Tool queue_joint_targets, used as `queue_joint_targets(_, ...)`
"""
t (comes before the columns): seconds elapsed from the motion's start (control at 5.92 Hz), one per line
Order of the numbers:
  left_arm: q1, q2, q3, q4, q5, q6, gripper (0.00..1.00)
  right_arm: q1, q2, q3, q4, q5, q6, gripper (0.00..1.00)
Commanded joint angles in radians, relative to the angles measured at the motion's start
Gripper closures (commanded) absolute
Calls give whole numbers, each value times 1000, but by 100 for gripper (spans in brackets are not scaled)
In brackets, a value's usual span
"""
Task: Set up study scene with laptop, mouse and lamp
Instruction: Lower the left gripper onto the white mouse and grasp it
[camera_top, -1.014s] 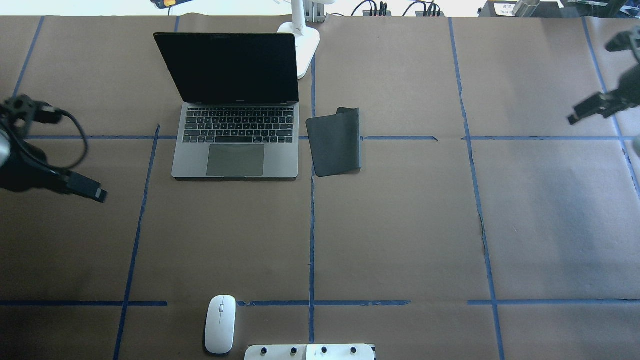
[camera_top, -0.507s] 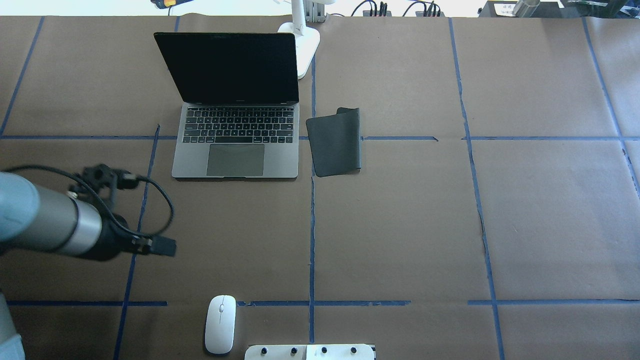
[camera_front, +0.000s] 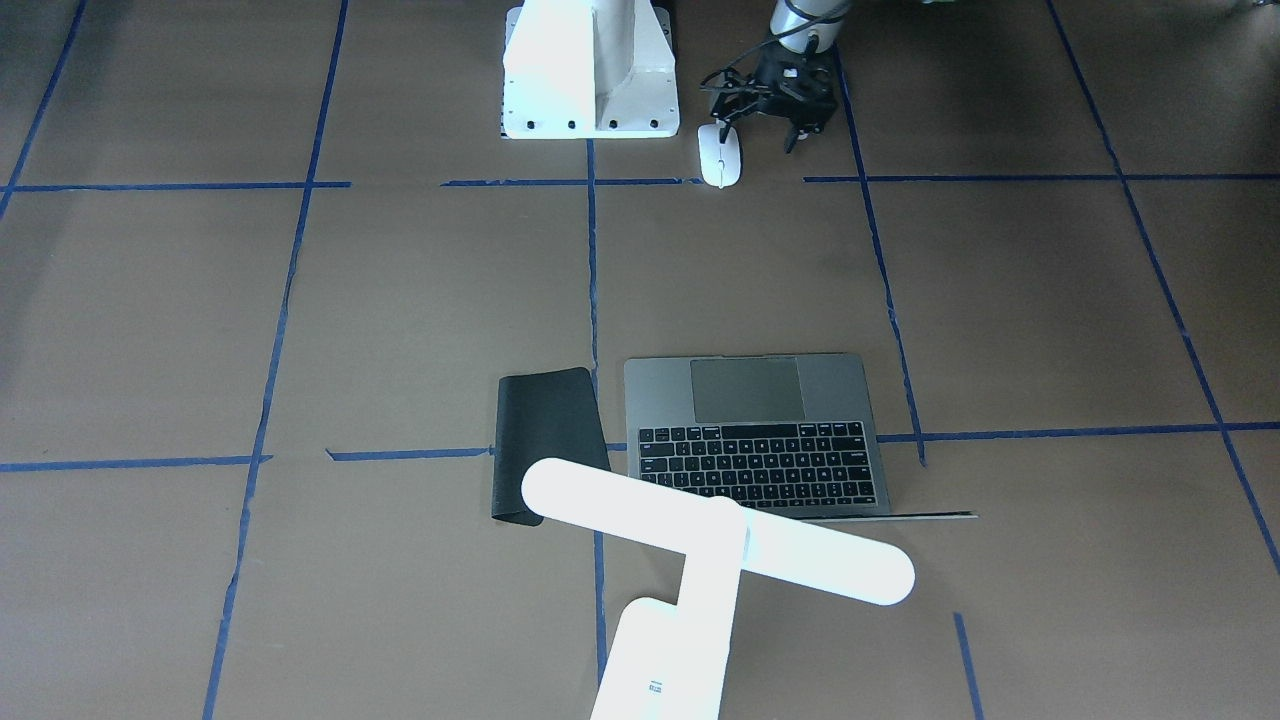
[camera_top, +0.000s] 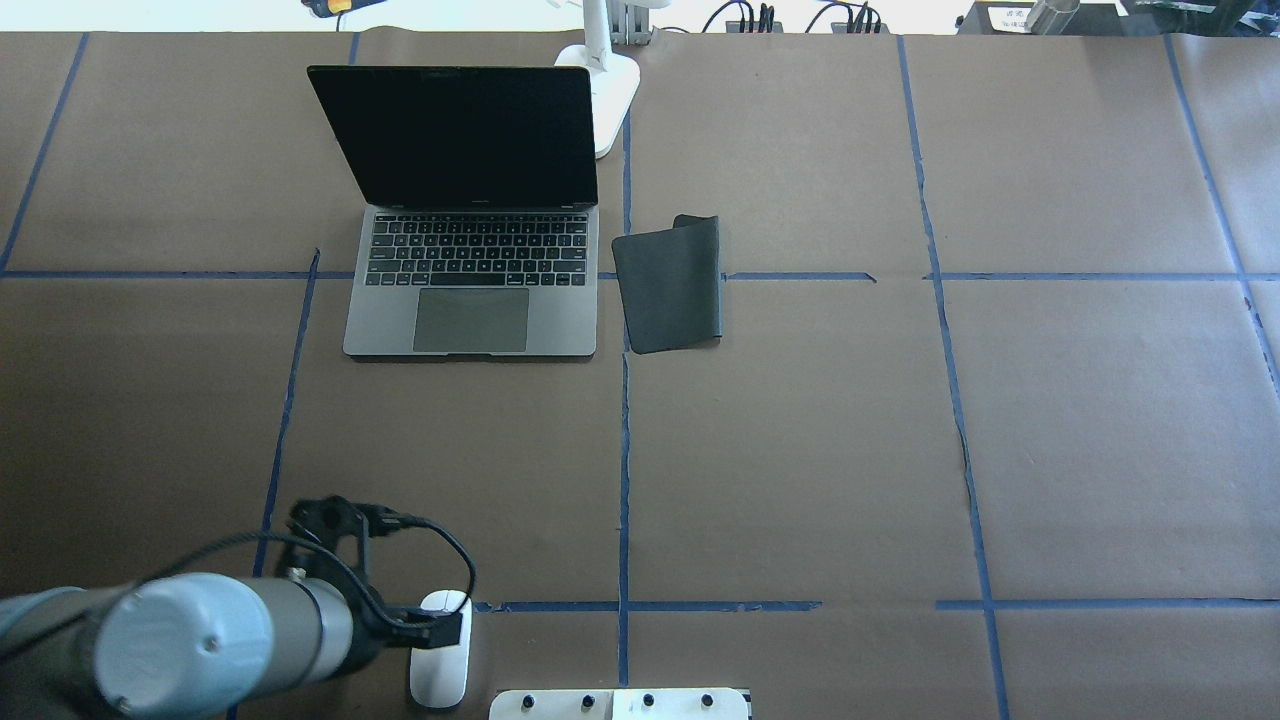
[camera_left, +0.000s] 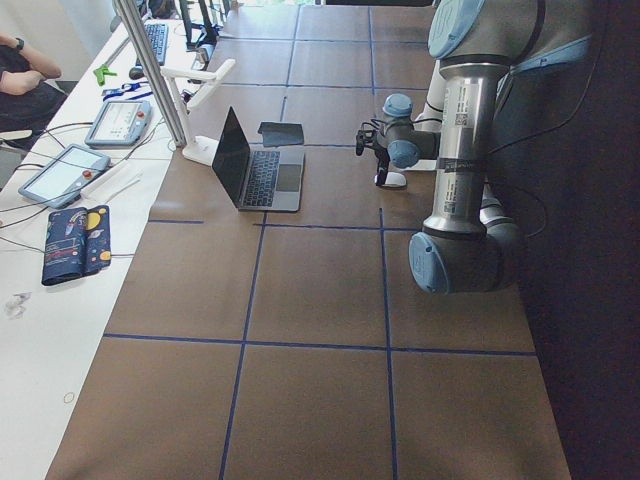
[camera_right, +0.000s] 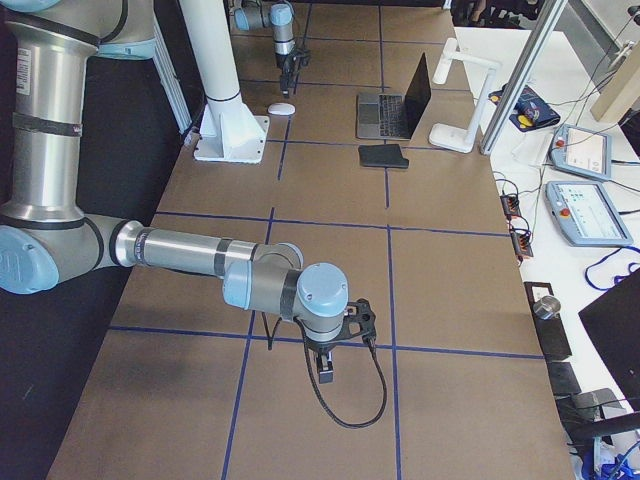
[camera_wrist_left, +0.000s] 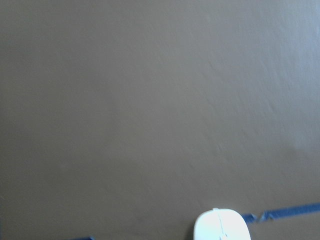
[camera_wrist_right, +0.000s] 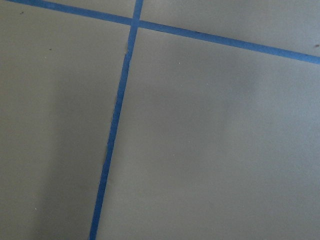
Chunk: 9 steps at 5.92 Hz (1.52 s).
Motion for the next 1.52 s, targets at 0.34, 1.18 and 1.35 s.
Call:
queue_joint_targets(0.34,62,-71,106,7,92,-30,0,5,-9,6,1,2,1,0)
queue_joint_targets(1.18,22,-80,37,92,91,-16,100,5,-9,6,1,4,-1,0)
queue_joint_targets(1.35,-31,-167,50,106,89,40,100,5,-10,6,1,4,-1,0)
